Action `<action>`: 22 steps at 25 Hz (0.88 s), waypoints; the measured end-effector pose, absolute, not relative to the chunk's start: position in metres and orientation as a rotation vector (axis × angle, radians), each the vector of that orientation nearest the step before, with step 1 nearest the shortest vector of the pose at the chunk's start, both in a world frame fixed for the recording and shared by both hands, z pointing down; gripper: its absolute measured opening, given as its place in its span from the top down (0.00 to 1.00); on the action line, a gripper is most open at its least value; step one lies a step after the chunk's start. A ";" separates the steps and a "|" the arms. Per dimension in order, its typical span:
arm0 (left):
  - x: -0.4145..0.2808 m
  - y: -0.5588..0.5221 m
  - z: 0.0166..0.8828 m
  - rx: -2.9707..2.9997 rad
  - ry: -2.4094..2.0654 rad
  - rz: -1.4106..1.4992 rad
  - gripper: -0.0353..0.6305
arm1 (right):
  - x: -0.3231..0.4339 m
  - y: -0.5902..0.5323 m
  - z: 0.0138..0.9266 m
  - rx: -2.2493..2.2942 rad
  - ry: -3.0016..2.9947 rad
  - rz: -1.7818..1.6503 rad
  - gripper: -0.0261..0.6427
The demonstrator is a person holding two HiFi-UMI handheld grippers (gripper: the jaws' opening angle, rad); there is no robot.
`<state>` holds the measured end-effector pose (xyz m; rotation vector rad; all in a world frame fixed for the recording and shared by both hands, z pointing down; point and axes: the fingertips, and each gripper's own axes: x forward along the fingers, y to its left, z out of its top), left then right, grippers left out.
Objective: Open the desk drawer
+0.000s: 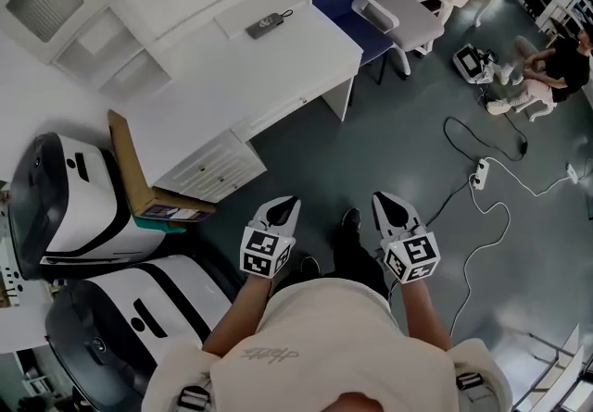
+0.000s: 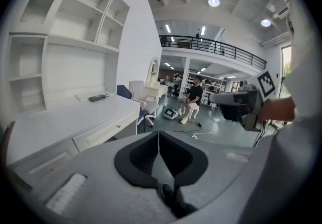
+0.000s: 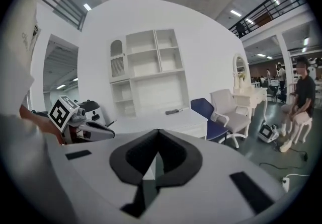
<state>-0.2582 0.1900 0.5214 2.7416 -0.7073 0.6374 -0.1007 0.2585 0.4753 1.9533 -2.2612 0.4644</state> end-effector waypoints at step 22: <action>-0.083 0.040 0.505 2.643 -0.880 0.628 0.92 | 0.056 0.071 0.504 1.659 -2.494 0.494 0.96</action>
